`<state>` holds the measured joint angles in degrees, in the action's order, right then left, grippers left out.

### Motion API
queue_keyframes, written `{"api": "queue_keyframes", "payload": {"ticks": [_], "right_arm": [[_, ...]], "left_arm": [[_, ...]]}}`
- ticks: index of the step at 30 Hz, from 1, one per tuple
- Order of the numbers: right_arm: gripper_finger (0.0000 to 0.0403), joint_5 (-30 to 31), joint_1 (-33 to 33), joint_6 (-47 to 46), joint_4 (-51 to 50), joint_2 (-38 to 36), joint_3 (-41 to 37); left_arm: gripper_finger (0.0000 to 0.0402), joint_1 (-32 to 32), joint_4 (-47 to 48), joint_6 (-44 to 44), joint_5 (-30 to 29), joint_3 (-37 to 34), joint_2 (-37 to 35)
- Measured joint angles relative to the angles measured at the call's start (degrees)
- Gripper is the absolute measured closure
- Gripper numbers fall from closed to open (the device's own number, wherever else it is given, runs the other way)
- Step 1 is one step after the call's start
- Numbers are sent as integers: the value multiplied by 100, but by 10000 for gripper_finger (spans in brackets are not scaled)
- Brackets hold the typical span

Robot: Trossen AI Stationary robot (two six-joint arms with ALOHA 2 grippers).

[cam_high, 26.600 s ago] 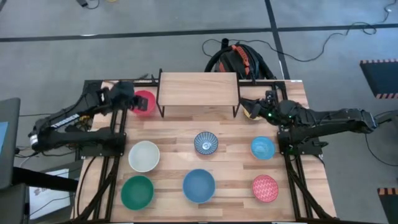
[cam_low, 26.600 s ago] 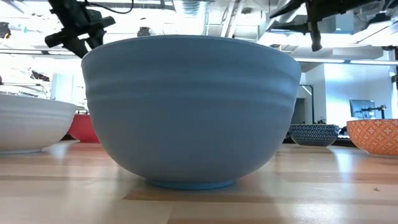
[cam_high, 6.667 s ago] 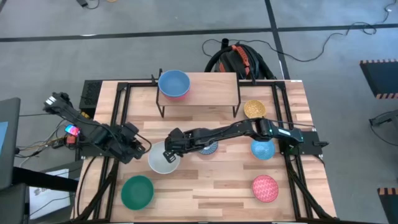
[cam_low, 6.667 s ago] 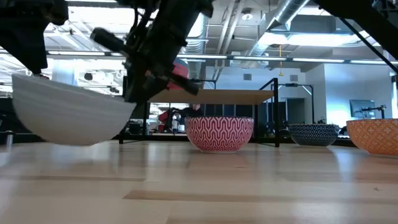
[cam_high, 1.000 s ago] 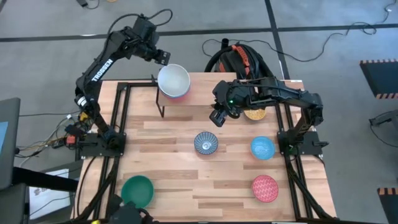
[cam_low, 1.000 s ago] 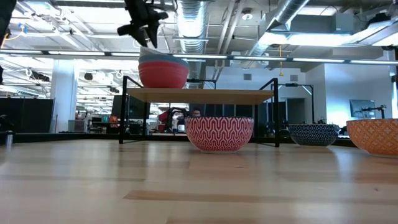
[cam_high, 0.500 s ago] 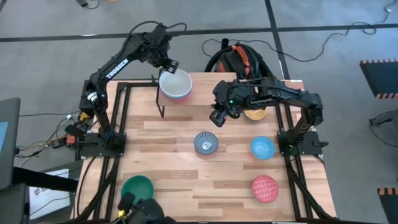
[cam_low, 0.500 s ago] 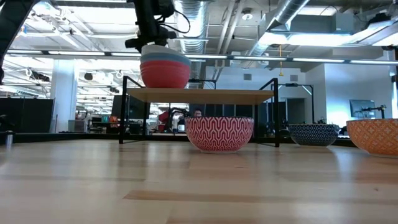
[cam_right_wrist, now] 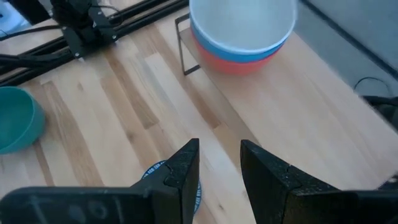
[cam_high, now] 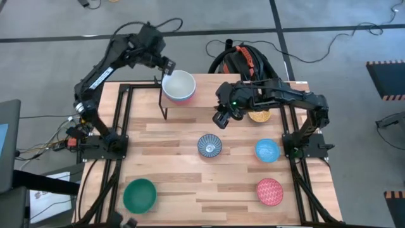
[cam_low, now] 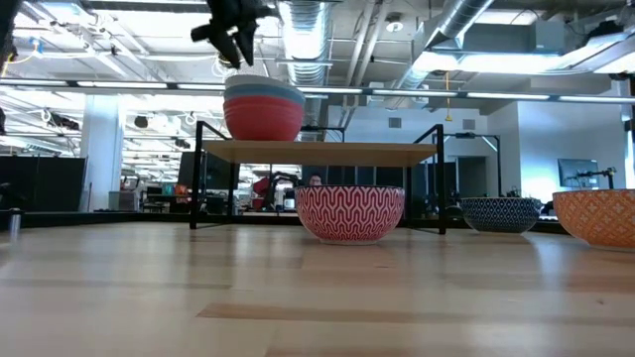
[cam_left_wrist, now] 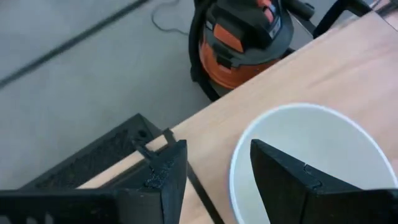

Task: Place and stack bowls onto a shelf
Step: Stack the green bowl on the top of the white bowl on the shelf

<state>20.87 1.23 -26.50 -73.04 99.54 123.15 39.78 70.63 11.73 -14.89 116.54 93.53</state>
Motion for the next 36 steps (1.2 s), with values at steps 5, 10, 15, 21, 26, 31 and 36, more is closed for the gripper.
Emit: {"api": "queue_keyframes", "payload": {"ticks": [5,10,15,21,26,31,36], "right_arm": [[260,-660,4,-41,848,38,-727],[260,-1200,1,-328,1647,31,-1246],[260,-1312,0,-584,2561,16,-1608],[260,-625,-169,326,4395,25,-2030],[260,-760,-802,1346,6795,258,-2428],[260,-2362,-1583,1692,8111,1116,-2409],[271,-3082,-2025,1655,7943,1777,-2122]], "left_arm": [[239,-480,-1021,387,-176,-2038,-1244],[239,-1084,-1870,1166,-46,-3833,-2630],[239,-1734,-1940,1910,-372,-4621,-3554],[239,-2536,-1954,2482,-958,-5007,-4117],[239,-3003,-1969,2791,-1378,-5044,-4195],[239,-3281,-1959,2959,-1748,-5046,-3995],[239,-3471,-1991,3175,-1680,-5046,-3666]]}}
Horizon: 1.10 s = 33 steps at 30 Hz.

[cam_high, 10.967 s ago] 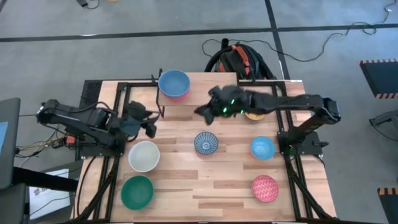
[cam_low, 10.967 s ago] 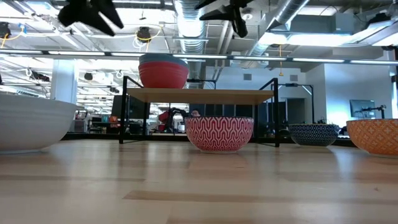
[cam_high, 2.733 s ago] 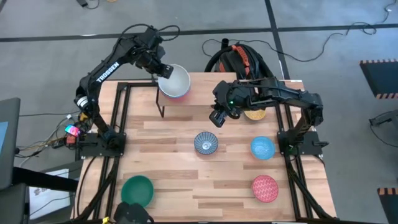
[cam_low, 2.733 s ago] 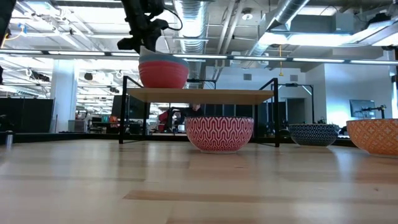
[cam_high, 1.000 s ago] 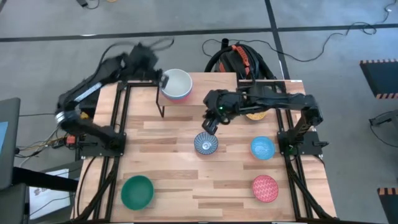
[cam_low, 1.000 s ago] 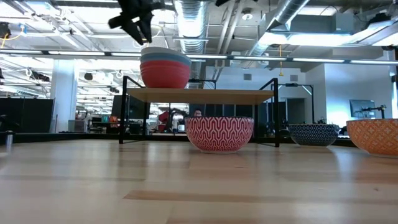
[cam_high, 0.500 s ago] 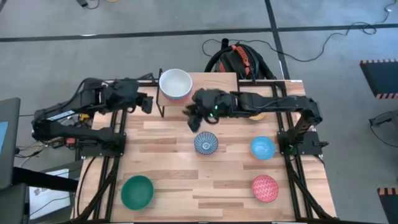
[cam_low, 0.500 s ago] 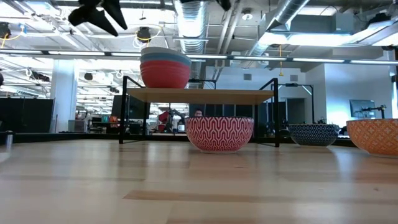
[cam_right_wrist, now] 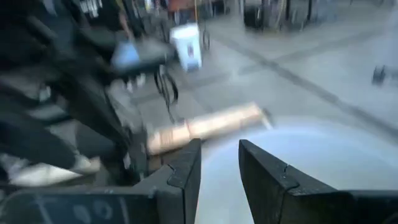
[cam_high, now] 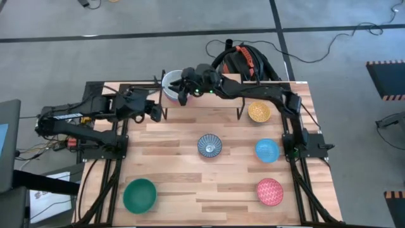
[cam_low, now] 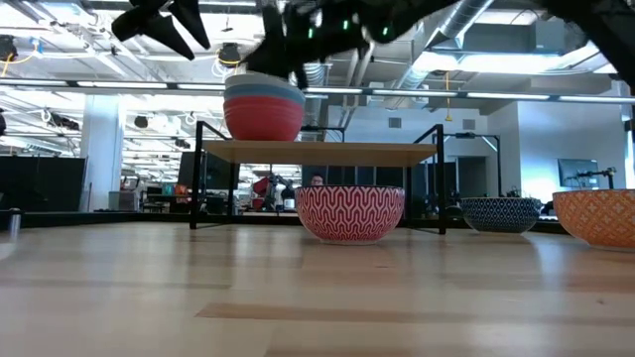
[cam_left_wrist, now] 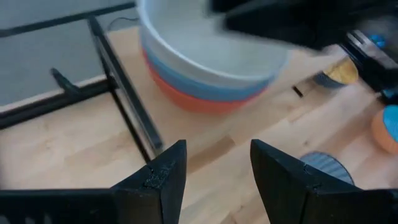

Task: Place and stack bowls onto a shelf
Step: Stack the green bowl on the top of the white bowl on the shelf

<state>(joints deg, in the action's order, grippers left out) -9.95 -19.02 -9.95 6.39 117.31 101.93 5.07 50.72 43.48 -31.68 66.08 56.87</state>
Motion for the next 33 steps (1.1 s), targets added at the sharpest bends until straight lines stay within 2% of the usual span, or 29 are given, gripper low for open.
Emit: {"api": "queue_keyframes", "payload": {"ticks": [8,12,15,20,27,33], "right_arm": [[283,-140,-140,279,-187,113,19],[283,-76,-330,533,-148,115,18],[283,-311,-459,414,-171,115,18],[283,-495,-424,300,-380,-295,18],[283,-69,388,-385,-1178,-746,20],[283,525,1423,-1225,-1338,-660,23]], "left_arm": [[239,-145,78,123,-63,0,373],[239,-46,72,93,-63,0,455],[239,98,91,64,-18,0,471],[239,219,151,-106,140,116,317],[239,-11,887,-90,235,175,-141],[239,-837,1739,227,399,175,-300]]}}
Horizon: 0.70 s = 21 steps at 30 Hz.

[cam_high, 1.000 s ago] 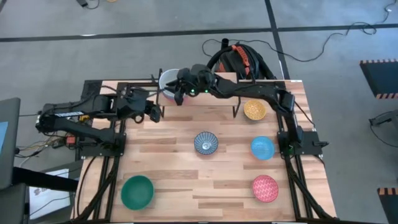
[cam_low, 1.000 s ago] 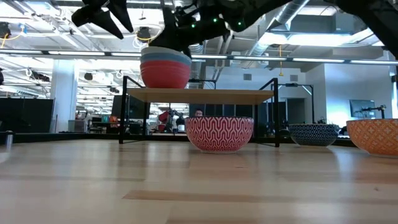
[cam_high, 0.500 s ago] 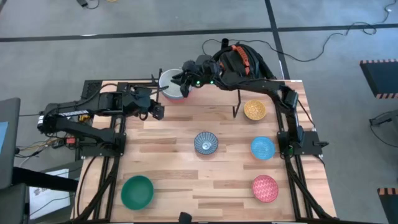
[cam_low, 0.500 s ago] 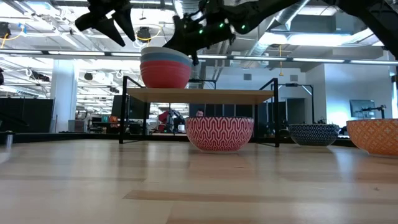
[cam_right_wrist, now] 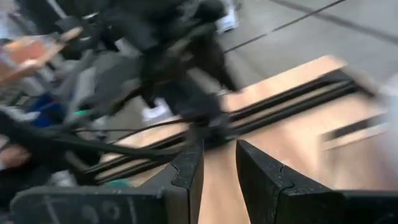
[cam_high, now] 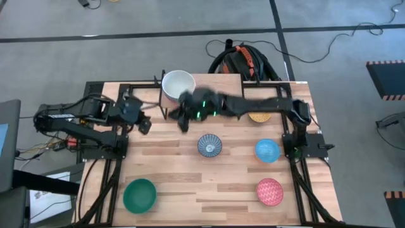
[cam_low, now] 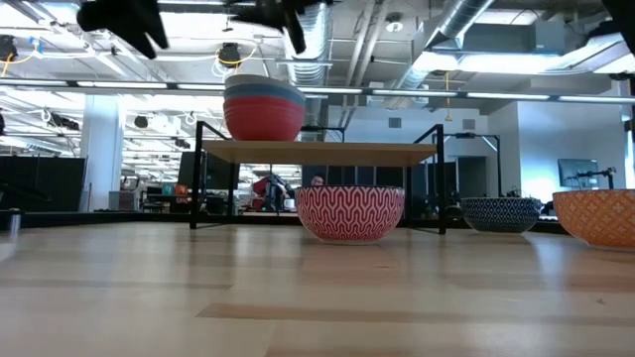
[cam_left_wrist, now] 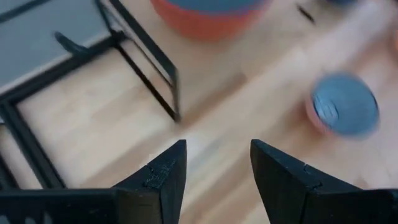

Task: Place and stack bowls onto a shelf
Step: Stack the green bowl on the top of the white bowl on the shelf

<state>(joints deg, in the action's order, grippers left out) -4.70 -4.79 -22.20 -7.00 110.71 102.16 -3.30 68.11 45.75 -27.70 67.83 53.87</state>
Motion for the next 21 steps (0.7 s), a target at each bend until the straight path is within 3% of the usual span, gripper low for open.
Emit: {"api": "queue_keyframes", "payload": {"ticks": [7,16,21], "right_arm": [[283,1169,1114,-402,-103,277,-23],[283,1212,1916,-1445,403,1199,-20],[279,1210,2073,-1917,738,1547,19]], "left_arm": [[239,-1098,158,-169,1099,-88,74],[239,-2608,-396,826,1812,-707,64],[239,-3462,-1196,1812,1581,-1135,157]]}}
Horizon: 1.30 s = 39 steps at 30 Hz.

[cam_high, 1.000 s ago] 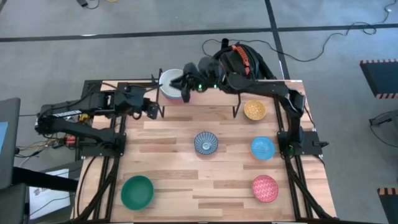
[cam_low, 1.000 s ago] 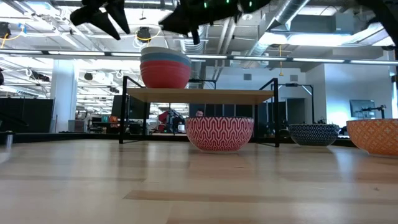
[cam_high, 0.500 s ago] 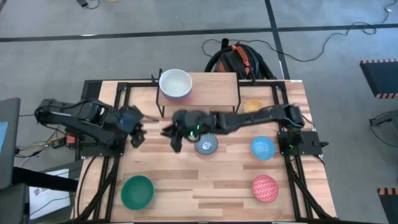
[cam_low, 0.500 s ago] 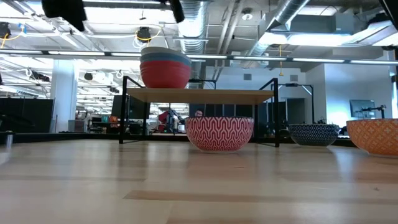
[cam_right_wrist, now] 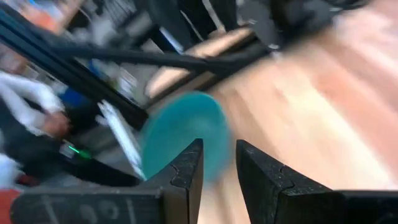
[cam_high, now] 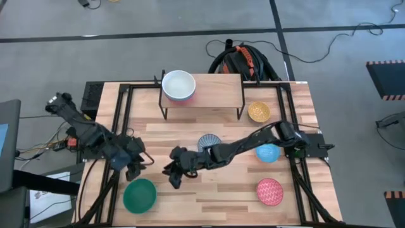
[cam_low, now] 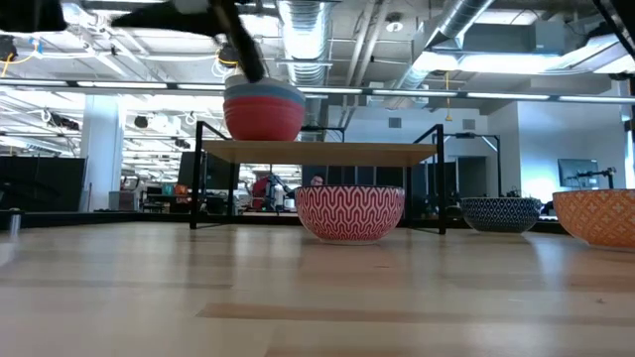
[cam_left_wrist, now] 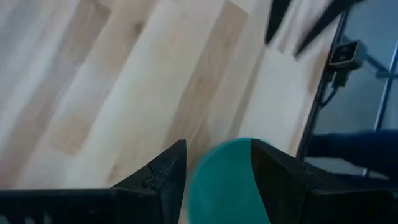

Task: Place and stack bowls onto a shelf
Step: Stack the green bowl on the top of the white bowl on the shelf

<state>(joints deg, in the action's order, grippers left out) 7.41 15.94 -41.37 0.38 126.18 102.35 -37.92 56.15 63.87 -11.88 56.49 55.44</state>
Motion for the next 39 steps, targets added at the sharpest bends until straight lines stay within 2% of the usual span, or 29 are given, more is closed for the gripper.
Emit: {"api": "queue_keyframes", "payload": {"ticks": [3,6,11,15,19,24,27,31,39], "right_arm": [[260,-163,24,-299,-24,243,-47],[227,-415,42,-527,574,595,-16],[170,-600,57,-795,757,1195,357],[149,-997,48,-806,640,1875,1144],[147,-1263,64,-771,177,2408,2112],[147,-1127,66,-627,-678,2630,2775],[147,-904,58,-618,-1024,2622,2843],[158,-893,-19,-682,-1401,2626,2855],[216,-897,-19,-668,-1684,2624,2865]], "left_arm": [[239,-325,-47,662,-352,-67,173],[239,-563,-22,968,-367,-67,441],[239,-814,-18,1355,203,-67,968],[239,-985,-22,1717,613,-67,1411],[239,-1089,-67,1930,1015,-67,1795],[239,-1210,-97,2135,1381,-67,2051],[239,-1275,-202,2157,1405,-65,2069],[239,-1311,-213,2272,1320,-65,2068],[239,-1328,-207,2298,1078,-65,2066]]}}
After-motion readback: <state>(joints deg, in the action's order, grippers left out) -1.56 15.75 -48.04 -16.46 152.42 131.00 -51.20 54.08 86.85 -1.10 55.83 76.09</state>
